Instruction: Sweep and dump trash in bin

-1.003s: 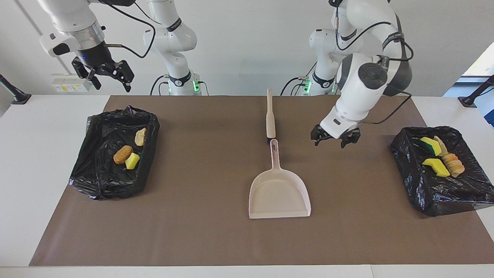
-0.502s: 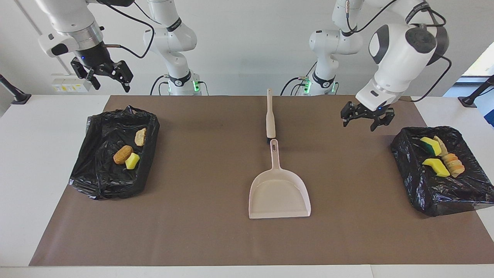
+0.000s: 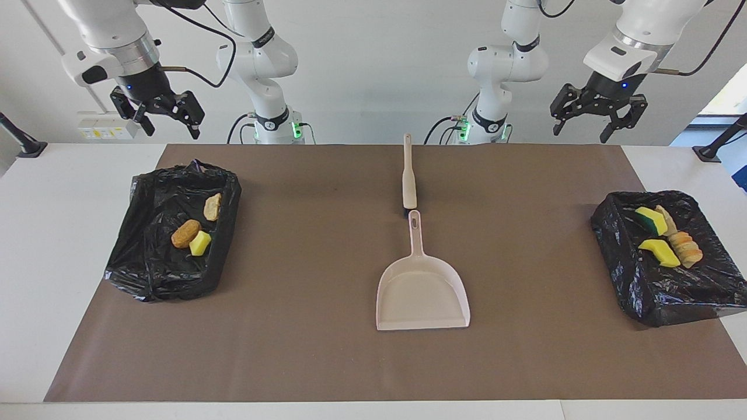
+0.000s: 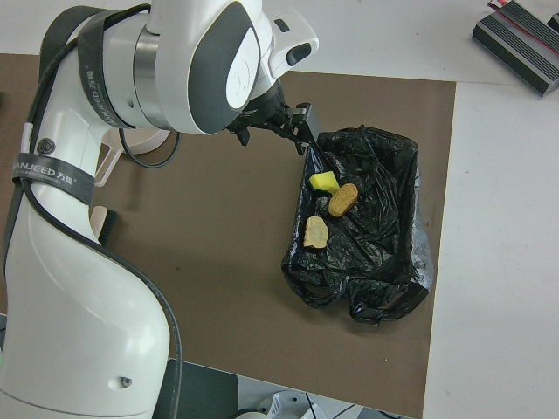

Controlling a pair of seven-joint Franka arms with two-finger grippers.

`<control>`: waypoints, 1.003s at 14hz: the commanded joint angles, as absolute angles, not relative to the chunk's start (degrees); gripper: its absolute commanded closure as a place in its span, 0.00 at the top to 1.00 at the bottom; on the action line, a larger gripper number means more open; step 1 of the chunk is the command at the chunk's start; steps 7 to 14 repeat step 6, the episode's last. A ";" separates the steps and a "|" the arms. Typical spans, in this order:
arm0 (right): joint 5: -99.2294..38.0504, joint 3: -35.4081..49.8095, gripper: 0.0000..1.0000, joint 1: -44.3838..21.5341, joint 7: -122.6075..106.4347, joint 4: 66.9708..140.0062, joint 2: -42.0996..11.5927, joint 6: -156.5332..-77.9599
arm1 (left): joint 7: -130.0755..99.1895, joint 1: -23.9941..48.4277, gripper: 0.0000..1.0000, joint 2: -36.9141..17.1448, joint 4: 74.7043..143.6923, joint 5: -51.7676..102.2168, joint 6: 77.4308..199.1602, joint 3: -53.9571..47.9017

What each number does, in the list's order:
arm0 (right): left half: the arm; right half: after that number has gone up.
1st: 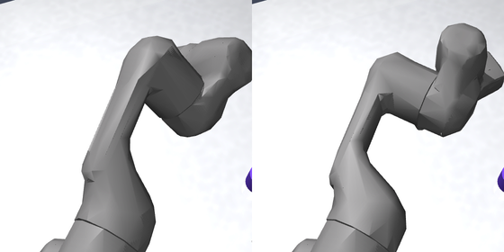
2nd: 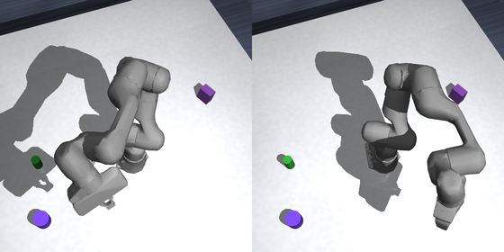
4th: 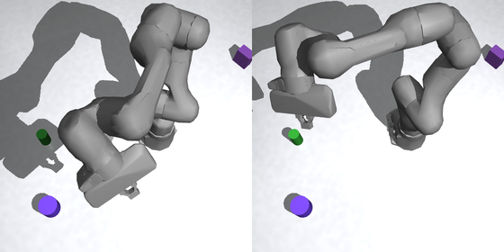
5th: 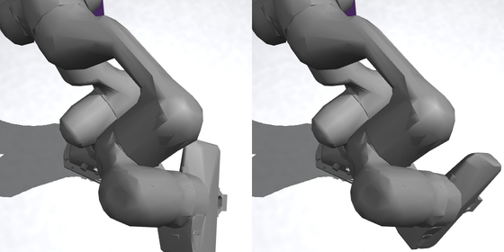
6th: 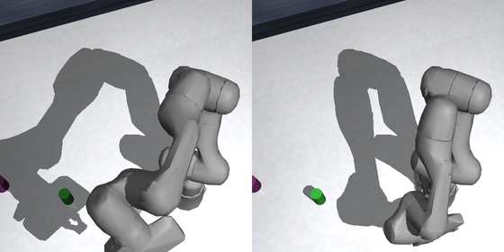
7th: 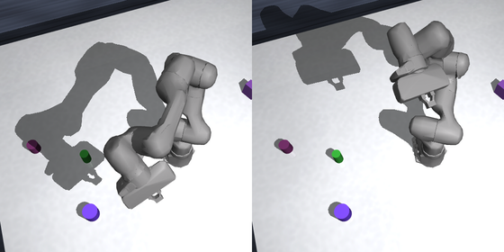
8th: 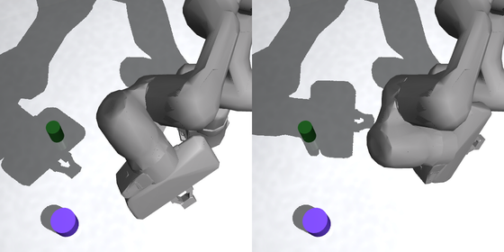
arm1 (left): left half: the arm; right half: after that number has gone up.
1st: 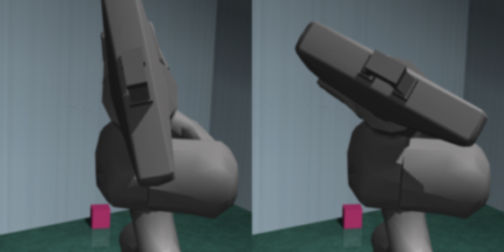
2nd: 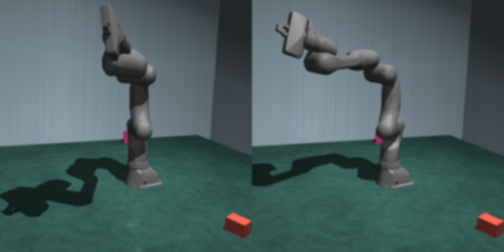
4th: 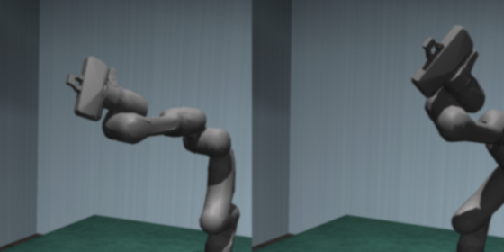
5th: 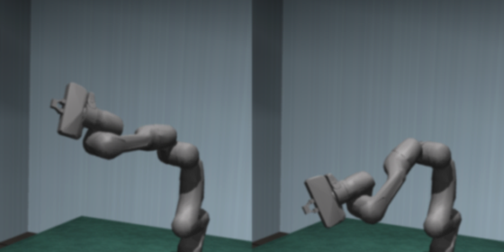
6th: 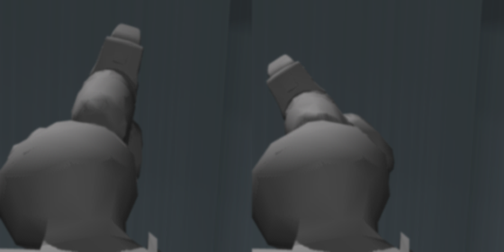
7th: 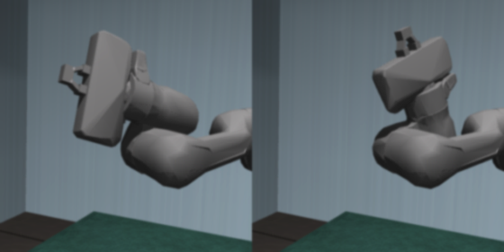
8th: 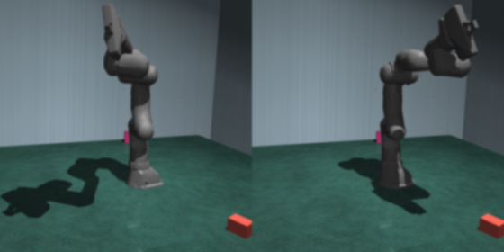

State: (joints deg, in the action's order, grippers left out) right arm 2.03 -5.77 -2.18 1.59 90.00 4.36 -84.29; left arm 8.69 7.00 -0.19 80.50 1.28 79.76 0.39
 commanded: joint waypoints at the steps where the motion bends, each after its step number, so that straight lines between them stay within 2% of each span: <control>1: 0.70 -5.80 1.00 -1.93 0.97 90.44 4.92 -84.46 | 6.44 6.50 1.00 -1.15 78.22 0.62 77.70 -0.09; 14: 0.70 -5.80 1.00 -1.93 1.05 90.44 4.92 -84.46 | 1.85 6.50 1.00 0.17 80.42 0.35 77.78 -0.09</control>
